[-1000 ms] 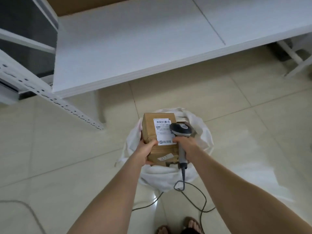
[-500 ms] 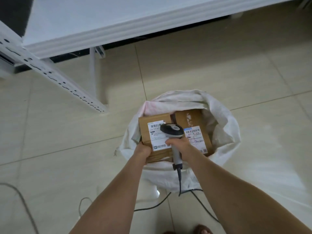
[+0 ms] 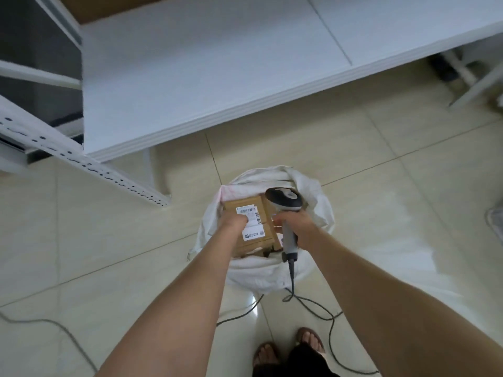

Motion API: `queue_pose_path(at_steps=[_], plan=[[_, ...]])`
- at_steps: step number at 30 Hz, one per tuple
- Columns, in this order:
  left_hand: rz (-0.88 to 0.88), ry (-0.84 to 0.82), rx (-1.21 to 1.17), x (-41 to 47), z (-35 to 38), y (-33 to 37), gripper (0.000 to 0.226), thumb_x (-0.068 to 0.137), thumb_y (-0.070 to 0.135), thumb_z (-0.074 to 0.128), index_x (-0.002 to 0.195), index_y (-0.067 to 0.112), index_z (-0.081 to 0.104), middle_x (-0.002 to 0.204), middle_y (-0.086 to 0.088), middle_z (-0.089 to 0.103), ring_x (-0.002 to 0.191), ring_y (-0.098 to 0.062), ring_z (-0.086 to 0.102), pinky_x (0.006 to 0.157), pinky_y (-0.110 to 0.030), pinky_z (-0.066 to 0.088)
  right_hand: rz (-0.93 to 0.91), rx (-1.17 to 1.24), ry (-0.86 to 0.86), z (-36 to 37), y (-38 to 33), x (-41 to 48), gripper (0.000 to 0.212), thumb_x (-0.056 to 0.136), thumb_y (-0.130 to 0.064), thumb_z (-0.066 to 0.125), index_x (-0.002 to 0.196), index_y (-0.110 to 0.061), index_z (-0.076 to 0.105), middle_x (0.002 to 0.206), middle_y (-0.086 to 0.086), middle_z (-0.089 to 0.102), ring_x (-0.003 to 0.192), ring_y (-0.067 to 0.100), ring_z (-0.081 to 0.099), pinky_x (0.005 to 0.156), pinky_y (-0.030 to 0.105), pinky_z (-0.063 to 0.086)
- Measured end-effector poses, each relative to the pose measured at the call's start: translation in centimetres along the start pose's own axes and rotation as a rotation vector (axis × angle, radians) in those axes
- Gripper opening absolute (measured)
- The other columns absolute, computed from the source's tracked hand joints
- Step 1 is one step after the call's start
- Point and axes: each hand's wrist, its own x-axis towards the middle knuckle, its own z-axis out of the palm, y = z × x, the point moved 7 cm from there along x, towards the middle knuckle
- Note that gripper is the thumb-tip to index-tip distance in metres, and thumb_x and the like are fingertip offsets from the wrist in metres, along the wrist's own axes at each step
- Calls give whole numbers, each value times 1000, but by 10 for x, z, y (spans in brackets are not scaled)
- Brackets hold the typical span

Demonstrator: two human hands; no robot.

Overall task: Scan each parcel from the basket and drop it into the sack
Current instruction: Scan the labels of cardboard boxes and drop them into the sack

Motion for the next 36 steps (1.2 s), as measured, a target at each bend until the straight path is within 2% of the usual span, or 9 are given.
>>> queue_pose_path(at_steps=[3, 6, 8, 13, 18, 21, 22, 28, 36], plan=[[68, -22, 115, -60, -15, 52, 27, 85, 17, 56, 110, 7, 57, 112, -13, 62, 103, -31, 61, 88, -37, 52, -62, 62, 28, -28, -37, -65, 10, 79, 4, 65, 73, -3, 60, 72, 14, 61, 66, 26, 59, 57, 29, 48], [154, -60, 209, -135, -30, 110, 46, 85, 18, 54, 130, 8, 50, 122, -14, 58, 107, -33, 58, 86, -33, 50, -118, 121, 45, -58, -72, -136, 19, 79, 6, 61, 64, -4, 54, 63, 13, 54, 53, 20, 50, 53, 27, 42], [211, -100, 244, -186, -36, 147, 50, 91, 14, 54, 139, 5, 42, 132, -14, 52, 112, -32, 56, 82, -31, 47, -143, 163, 63, -80, -89, -180, 20, 81, 6, 59, 66, -5, 52, 63, 12, 53, 54, 19, 48, 55, 28, 41], [369, -171, 275, -297, -39, 217, 55, 92, 14, 54, 145, 9, 36, 146, -11, 40, 126, -33, 46, 105, -41, 42, -224, 316, 128, -134, -119, -284, 13, 86, 3, 58, 77, -4, 54, 67, 10, 54, 55, 18, 50, 54, 26, 42], [533, -261, 320, -400, -17, 265, 50, 94, 12, 54, 143, 9, 39, 138, -11, 46, 120, -29, 48, 97, -36, 45, -292, 406, 208, -195, -127, -377, 10, 86, -3, 61, 81, -9, 55, 68, 6, 58, 58, 16, 54, 59, 29, 45], [616, -292, 349, -459, 6, 283, 33, 95, 12, 53, 128, 12, 50, 93, -3, 50, 79, -19, 47, 80, -32, 42, -321, 472, 271, -237, -120, -423, 11, 87, -4, 60, 79, -10, 56, 68, 5, 59, 58, 15, 55, 61, 30, 45], [640, -299, 362, -478, 16, 287, 30, 95, 11, 53, 124, 14, 51, 92, -3, 49, 76, -18, 44, 79, -31, 42, -330, 498, 288, -251, -116, -438, 10, 87, -5, 60, 79, -10, 57, 68, 4, 59, 59, 15, 54, 62, 31, 45], [783, -400, 438, -598, 98, 301, 44, 92, 10, 55, 136, 9, 47, 132, -12, 51, 107, -27, 49, 90, -36, 47, -374, 646, 404, -352, -72, -511, 8, 88, -6, 60, 81, -9, 60, 70, 3, 60, 60, 14, 55, 68, 33, 45], [896, -532, 486, -746, 246, 299, 45, 93, 8, 53, 137, 7, 44, 139, -11, 45, 110, -26, 45, 86, -33, 42, -398, 921, 518, -507, 13, -584, 13, 88, 1, 58, 76, -5, 57, 63, 8, 57, 55, 19, 54, 65, 34, 49]])
